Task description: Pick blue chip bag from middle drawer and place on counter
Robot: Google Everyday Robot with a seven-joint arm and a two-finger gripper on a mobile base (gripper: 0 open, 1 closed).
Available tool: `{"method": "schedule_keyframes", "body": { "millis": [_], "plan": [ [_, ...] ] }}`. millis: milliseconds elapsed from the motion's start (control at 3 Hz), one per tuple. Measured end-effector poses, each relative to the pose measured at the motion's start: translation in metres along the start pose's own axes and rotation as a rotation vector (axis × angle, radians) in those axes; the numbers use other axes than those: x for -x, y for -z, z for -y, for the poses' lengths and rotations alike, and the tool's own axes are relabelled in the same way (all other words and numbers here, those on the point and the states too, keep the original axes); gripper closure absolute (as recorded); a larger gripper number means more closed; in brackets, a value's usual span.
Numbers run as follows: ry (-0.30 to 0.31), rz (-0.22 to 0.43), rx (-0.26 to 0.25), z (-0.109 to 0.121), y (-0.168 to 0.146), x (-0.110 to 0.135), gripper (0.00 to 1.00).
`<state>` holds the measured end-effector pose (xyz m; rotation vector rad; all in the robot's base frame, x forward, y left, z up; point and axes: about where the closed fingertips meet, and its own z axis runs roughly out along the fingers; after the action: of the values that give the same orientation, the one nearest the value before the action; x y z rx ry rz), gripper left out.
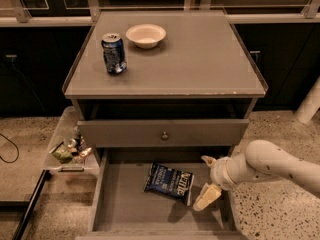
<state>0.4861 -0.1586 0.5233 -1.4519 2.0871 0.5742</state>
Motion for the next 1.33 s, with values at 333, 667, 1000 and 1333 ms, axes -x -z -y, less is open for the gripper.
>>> {"method": "schedule_keyframes", "body": {
  "millis": [333, 667, 1000, 1333],
  "plan": [
    [-0.008, 0.046, -0.071, 0.013, -0.032, -0.015, 0.0],
    [0.025, 0.079, -0.116, 0.029, -0.062, -0.022, 0.0],
    [0.072, 0.095, -0.124, 0.044, -0.09, -0.027, 0.0],
    [0.099, 0.117, -0.108, 0.055, -0.115, -0.028, 0.0]
  ]
}}
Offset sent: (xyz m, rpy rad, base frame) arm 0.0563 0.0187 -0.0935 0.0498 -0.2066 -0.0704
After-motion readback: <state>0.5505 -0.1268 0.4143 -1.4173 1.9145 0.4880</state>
